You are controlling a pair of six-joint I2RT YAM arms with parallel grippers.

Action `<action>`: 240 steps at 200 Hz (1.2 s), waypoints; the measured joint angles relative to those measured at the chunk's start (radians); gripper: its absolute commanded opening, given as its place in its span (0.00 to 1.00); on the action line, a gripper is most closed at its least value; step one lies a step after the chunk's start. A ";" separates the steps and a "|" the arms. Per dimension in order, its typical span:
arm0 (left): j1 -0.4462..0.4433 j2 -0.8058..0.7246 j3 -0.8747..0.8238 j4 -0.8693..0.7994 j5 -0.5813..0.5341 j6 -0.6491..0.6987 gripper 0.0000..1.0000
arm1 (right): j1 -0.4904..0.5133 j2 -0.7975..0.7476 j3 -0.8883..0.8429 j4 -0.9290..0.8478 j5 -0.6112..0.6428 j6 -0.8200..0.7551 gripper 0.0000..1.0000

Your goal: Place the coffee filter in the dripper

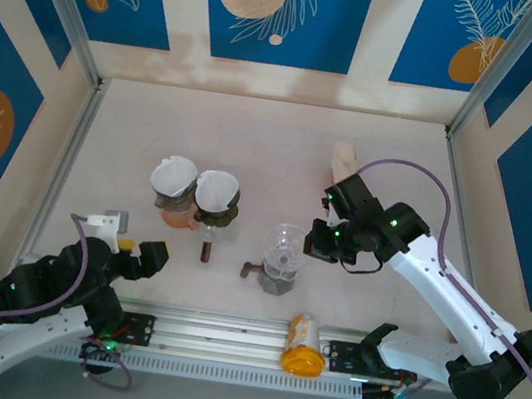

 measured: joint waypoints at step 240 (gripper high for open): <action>0.000 0.000 -0.001 -0.007 0.000 -0.015 1.00 | 0.039 0.030 -0.093 0.074 0.076 0.008 0.51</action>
